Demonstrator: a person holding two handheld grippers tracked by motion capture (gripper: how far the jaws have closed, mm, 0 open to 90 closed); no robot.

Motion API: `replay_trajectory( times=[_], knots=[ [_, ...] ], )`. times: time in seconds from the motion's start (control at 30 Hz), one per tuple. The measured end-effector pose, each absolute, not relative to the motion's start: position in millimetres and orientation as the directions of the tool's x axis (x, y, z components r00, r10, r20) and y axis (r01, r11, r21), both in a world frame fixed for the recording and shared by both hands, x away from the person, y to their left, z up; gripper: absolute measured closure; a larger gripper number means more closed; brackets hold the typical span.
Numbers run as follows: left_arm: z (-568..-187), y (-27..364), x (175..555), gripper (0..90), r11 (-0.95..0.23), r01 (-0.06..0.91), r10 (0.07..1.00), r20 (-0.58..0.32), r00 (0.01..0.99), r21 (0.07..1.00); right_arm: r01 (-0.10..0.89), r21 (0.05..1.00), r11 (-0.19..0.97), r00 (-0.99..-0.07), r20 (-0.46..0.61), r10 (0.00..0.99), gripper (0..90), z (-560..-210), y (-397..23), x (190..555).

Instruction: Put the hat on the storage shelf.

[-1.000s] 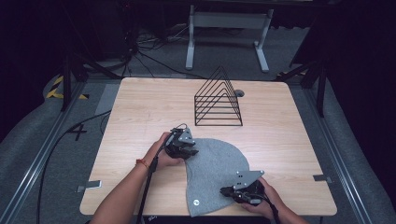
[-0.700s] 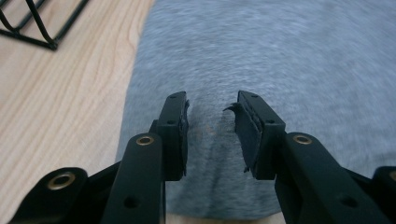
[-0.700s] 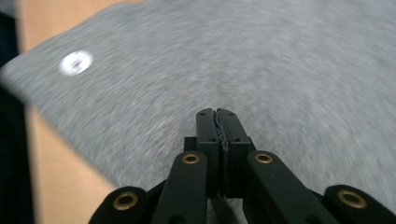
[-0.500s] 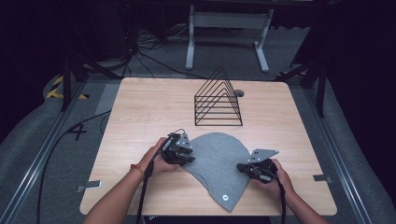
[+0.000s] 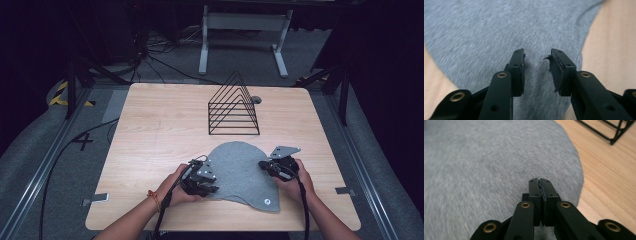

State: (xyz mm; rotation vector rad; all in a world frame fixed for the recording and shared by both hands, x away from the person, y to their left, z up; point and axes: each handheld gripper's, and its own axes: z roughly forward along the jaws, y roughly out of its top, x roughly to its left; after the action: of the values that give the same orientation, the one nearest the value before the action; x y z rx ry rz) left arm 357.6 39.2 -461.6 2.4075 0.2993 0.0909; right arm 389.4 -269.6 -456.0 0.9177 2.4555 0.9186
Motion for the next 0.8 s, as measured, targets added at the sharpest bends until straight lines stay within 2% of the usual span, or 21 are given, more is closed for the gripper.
replay_trajectory(
  times=[0.13, 0.3, 0.37, 0.4, 0.43, 0.47, 0.53, 0.63, 0.73, 0.8],
  knots=[
    [-458.5, 29.9, 349.0, 61.4, -0.747, 0.171, 0.217, -0.007, 0.976, 0.642, 0.468, 0.692, 0.549, -0.706, -0.081, 0.703, 84.2, -455.9, -274.9, 393.3],
    [-447.6, 38.8, 358.9, 50.1, -0.69, 0.193, 0.297, 0.029, 0.955, 0.698, 0.465, 0.715, 0.523, -0.695, -0.071, 0.715, 76.9, -448.5, -284.2, 390.7],
    [-438.7, 50.9, 378.3, 45.5, -0.661, 0.241, 0.411, 0.074, 0.909, 0.71, 0.473, 0.713, 0.518, -0.685, -0.072, 0.725, 69.5, -443.5, -291.7, 390.1],
    [-438.7, 50.9, 378.3, 43.7, -0.661, 0.241, 0.411, 0.074, 0.909, 0.71, 0.473, 0.713, 0.518, -0.685, -0.072, 0.725, 69.5, -443.5, -291.7, 390.1],
    [-438.7, 53.4, 387.0, 41.7, -0.66, 0.25, 0.457, 0.114, 0.882, 0.708, 0.497, 0.708, 0.501, -0.673, -0.05, 0.738, 63.1, -443.7, -295.7, 392.3],
    [-438.7, 53.4, 387.0, 40.3, -0.66, 0.25, 0.457, 0.114, 0.882, 0.708, 0.505, 0.705, 0.498, -0.671, -0.042, 0.74, 60.8, -444.5, -296.4, 393.4],
    [-444.8, 56.0, 406.9, 38.9, -0.638, 0.319, 0.511, 0.075, 0.857, 0.701, 0.519, 0.689, 0.506, -0.666, -0.044, 0.744, 56.3, -446.3, -296.1, 395.2],
    [-451.5, 56.5, 418.4, 37.2, -0.607, 0.367, 0.543, 0.029, 0.84, 0.705, 0.534, 0.681, 0.501, -0.655, -0.042, 0.754, 48.8, -448.9, -295.4, 397.4],
    [-460.5, 51.5, 426.4, 36.1, -0.637, 0.381, 0.538, 0.032, 0.842, 0.671, 0.553, 0.663, 0.504, -0.655, -0.029, 0.755, 40.9, -453.3, -293.7, 400.6],
    [-463.1, 49.9, 429.2, 33.8, -0.627, 0.398, 0.549, 0.018, 0.835, 0.67, 0.562, 0.664, 0.493, -0.647, -0.019, 0.763, 39.1, -454.8, -292.8, 401.6]
  ],
)
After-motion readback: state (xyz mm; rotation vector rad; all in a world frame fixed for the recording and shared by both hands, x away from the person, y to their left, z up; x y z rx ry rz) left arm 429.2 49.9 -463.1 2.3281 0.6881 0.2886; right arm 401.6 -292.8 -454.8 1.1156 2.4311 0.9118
